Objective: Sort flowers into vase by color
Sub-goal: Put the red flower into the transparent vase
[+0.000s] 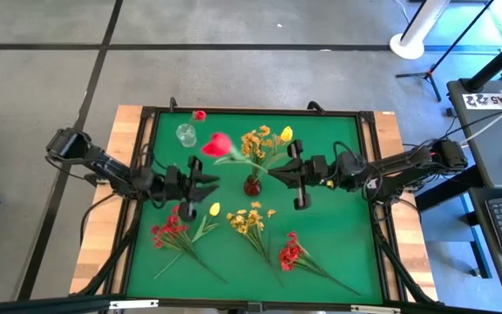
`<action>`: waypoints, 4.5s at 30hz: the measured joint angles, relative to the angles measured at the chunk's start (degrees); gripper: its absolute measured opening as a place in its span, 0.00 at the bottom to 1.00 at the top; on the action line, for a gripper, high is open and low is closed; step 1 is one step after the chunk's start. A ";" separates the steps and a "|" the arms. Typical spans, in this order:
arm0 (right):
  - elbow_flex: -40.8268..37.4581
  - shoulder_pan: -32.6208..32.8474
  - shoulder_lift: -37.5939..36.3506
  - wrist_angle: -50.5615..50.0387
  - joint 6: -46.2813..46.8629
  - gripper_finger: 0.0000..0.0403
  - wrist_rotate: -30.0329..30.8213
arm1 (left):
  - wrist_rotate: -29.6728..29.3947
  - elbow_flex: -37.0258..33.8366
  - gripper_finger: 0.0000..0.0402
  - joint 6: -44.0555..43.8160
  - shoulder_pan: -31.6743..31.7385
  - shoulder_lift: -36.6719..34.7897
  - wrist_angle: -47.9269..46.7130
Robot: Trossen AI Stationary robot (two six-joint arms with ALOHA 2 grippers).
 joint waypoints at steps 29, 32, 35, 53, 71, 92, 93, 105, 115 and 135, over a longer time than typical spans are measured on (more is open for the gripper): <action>-2.41 0.04 0.52 -0.70 2.67 0.00 1.71 | 0.68 24.70 0.59 3.53 5.35 0.33 -31.56; -2.41 0.04 0.52 -1.37 2.67 0.00 1.71 | 1.99 24.85 0.59 3.49 6.39 0.33 -30.93; -2.41 0.04 0.52 -2.11 2.66 0.00 1.78 | 3.38 24.83 0.58 3.25 7.32 0.35 -28.96; -2.41 0.04 0.52 -3.45 2.62 0.00 3.19 | 10.88 24.98 0.58 -1.11 10.51 0.33 -24.12; -2.41 0.04 0.52 -4.61 2.62 0.00 3.27 | 12.11 25.05 0.58 -3.70 12.78 4.72 -22.34; -2.41 0.04 0.52 -5.24 2.62 0.00 3.42 | 11.98 25.05 0.09 -4.21 12.88 4.72 -22.24; -2.41 0.04 0.52 -5.43 2.62 0.00 3.42 | 11.99 25.05 0.05 -4.23 12.88 4.72 -22.29; -2.41 0.13 -1.21 -7.77 -0.68 0.16 3.84 | 11.66 25.11 0.00 -4.16 12.70 4.63 -26.27; -2.41 0.13 -13.25 -24.28 1.24 0.54 5.01 | 2.76 25.11 0.00 -0.02 9.22 -3.91 -41.72; -2.39 0.11 -18.38 -32.17 2.84 0.56 4.60 | -52.71 25.09 0.00 11.68 -7.29 -31.62 -71.64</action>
